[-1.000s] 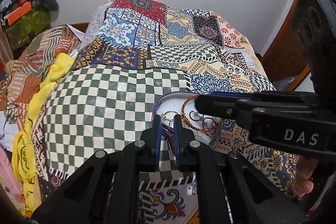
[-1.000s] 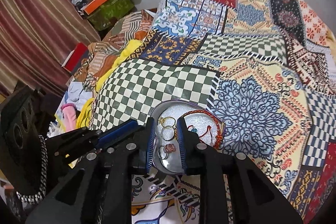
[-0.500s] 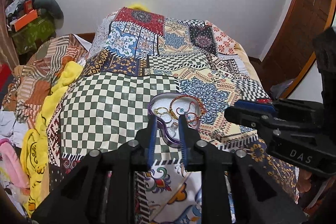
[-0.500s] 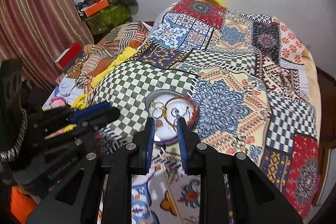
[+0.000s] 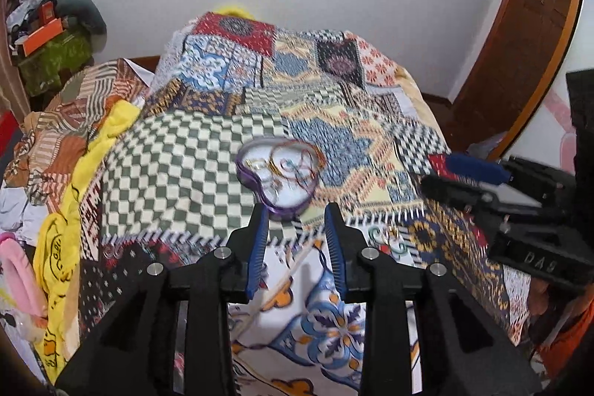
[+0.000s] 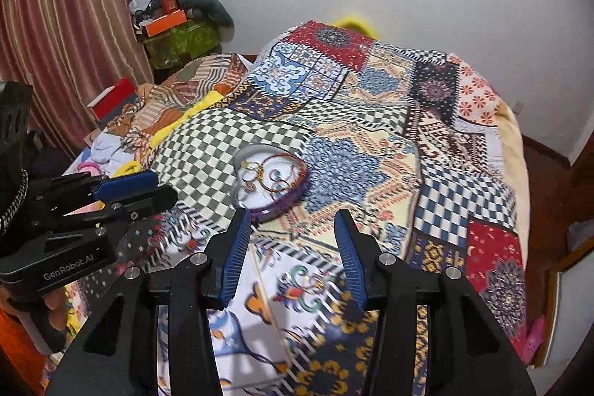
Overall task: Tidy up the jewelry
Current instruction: 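Lift both open tools from the tin toward the last jewelry pieces, then grasp a small ring with the right tool while the left tool grasps an earring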
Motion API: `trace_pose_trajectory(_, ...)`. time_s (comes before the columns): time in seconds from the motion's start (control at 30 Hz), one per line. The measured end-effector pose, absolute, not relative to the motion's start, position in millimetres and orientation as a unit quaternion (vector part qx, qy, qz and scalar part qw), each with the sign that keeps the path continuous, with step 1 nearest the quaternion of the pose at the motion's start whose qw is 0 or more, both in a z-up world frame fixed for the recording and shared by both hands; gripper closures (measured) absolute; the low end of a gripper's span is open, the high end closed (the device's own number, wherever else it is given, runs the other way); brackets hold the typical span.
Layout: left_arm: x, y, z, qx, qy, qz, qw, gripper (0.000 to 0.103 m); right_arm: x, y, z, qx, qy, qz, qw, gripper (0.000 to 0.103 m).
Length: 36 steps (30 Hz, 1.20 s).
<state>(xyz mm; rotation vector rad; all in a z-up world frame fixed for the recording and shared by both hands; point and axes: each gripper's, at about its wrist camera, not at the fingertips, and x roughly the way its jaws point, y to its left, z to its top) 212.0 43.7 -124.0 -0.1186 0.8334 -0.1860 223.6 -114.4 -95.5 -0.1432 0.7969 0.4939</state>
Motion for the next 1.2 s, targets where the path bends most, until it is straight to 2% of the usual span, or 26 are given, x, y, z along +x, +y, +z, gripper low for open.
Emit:
trace_pose_trajectory(0.2,209.7,21.6,-145.9,-0.044,0.430,-0.109,0.895,0.073,214.8,-130.8,-108.8,-0.091,0.383,0.227,0.891,0.060)
trace_pose_trajectory(0.57,213.3,-11.8,-183.7,-0.019,0.460,-0.134,0.878,0.073,213.9,-137.3,-158.2,-0.134,0.429,0.240,0.861,0.060)
trace_pose_trajectory(1.03,220.6,-10.7,-192.6,-0.013,0.452,-0.135,0.882,0.073,227.6,-122.2,-181.2,-0.156,0.423,0.284,0.846,0.061)
trace_pose_trajectory(1.07,221.0,-11.7,-192.7,-0.012,0.451,-0.136,0.882,0.073,227.4,-123.1,-182.4,-0.151,0.422,0.290,0.846,0.062)
trace_pose_trajectory(1.2,222.8,-18.8,-192.3,-0.003,0.446,-0.143,0.883,0.073,227.4,-123.3,-183.6,-0.146,0.417,0.301,0.845,0.085)
